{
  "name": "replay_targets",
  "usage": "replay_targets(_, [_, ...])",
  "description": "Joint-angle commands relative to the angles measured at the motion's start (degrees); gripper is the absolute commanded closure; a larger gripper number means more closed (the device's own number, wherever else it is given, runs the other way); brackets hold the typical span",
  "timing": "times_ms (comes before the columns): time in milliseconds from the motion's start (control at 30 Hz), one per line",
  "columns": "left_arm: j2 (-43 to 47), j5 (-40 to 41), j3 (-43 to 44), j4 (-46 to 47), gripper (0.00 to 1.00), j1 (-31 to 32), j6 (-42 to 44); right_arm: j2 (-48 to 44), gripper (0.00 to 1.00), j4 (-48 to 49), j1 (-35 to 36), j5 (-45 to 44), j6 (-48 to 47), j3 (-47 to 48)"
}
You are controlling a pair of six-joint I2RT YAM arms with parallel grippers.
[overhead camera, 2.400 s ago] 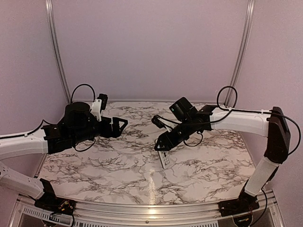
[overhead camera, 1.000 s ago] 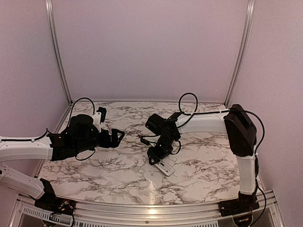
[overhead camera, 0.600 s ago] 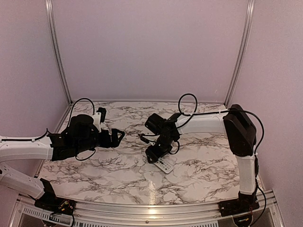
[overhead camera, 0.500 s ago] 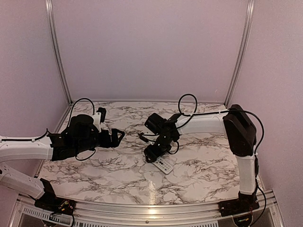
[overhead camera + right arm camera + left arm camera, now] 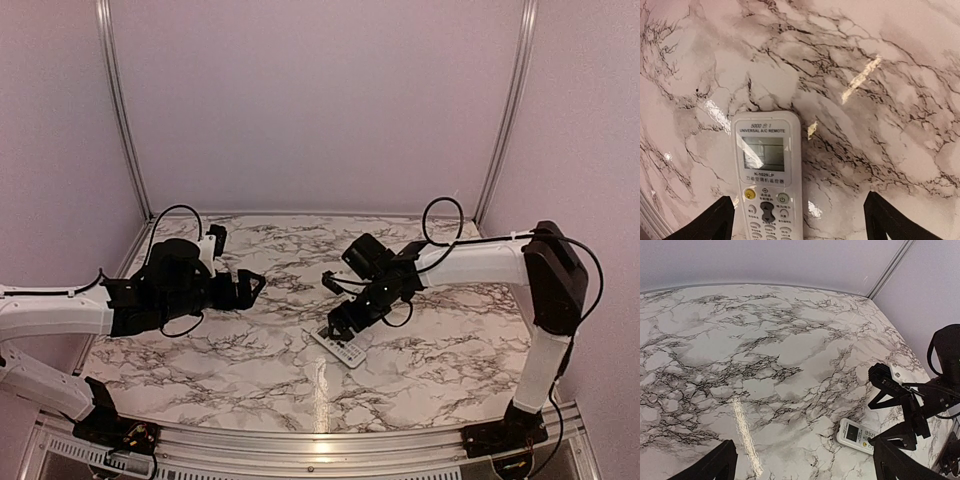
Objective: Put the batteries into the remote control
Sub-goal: Move the remote control to the center of the board.
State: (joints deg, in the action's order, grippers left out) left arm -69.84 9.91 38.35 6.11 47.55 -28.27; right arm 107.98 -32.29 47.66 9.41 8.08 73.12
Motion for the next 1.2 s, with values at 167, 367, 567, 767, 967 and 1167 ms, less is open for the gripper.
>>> replay_targets(167, [-2.1, -0.5, 3.3, -3.0, 0.01, -0.4, 0.6, -8.2, 0.11, 3.5, -7.4, -7.4, -1.1, -10.7])
replay_targets(367, [-2.5, -0.6, 4.2, -3.2, 0.01, -0.4, 1.1, -7.7, 0.10, 4.5, -7.3, -9.1, -1.5, -12.9])
replay_targets(567, [-3.1, -0.4, 4.9, -3.4, 0.01, -0.4, 1.4, -6.0, 0.09, 4.0, -5.2, -13.0, -2.4, -14.6])
replay_targets(767, [-4.6, -0.6, 6.0, -4.0, 0.01, -0.4, 1.6, -4.8, 0.09, 3.0, 0.4, -13.4, -0.6, -13.8])
replay_targets(967, [-5.5, -1.3, 6.9, -4.3, 0.01, -0.4, 1.6, -5.2, 0.08, 3.9, 3.3, -10.4, 1.7, -13.6])
replay_targets(1167, [-5.6, -1.6, 7.2, -4.5, 0.01, -0.4, 1.5, -6.2, 0.07, 5.1, 4.9, -4.8, 2.4, -13.3])
